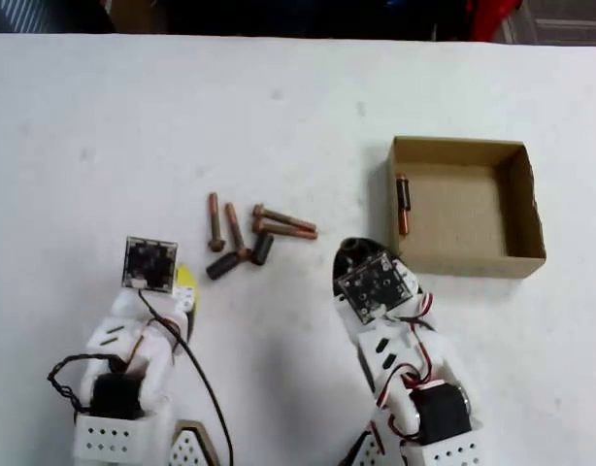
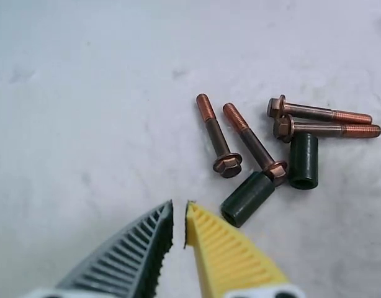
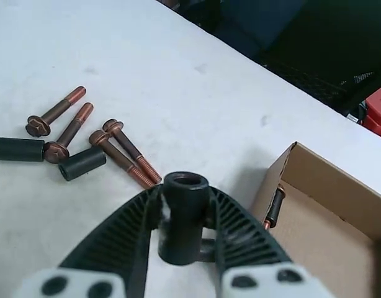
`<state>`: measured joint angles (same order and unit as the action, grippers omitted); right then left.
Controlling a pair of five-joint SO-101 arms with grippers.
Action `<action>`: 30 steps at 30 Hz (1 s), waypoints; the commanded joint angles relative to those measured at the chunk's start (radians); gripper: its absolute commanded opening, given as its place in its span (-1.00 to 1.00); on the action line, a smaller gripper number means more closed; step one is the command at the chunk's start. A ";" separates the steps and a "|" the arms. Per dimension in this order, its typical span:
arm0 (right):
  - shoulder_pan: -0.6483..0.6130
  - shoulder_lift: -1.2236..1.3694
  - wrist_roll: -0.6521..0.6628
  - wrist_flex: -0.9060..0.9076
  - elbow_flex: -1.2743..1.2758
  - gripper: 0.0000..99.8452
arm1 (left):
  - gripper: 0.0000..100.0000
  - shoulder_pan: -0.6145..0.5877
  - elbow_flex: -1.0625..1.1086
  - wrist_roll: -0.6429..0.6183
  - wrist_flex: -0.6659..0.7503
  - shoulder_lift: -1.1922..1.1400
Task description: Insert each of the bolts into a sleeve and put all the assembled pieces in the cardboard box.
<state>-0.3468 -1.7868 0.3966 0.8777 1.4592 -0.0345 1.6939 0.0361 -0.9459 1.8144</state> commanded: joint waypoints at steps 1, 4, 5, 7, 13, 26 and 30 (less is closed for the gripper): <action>0.013 -0.012 -0.064 -0.027 0.002 -0.97 | -0.86 0.058 -0.018 0.068 -0.060 0.008; 0.015 -0.012 -0.098 -0.027 0.009 -0.97 | -0.86 0.085 -0.041 0.087 -0.100 0.007; 0.013 -0.012 -0.103 -0.028 0.015 -0.97 | -0.86 0.085 -0.054 0.089 -0.107 0.007; 0.010 -0.012 -0.101 -0.053 0.037 -0.97 | -0.86 0.081 -0.087 0.124 -0.135 0.005; 0.010 -0.012 -0.101 -0.173 0.114 -0.97 | -0.86 0.079 -0.215 0.212 -0.279 0.005; 0.007 -0.012 -0.101 -0.176 0.132 -0.97 | -0.86 0.079 -0.364 0.219 -0.345 0.004; 0.005 -0.013 -0.101 -0.176 0.138 -0.97 | -0.86 0.079 -0.381 0.218 -0.347 0.002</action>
<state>-0.3452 -1.7868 0.3046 0.7319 1.6126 0.0361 1.3732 0.2447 -1.2942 1.8236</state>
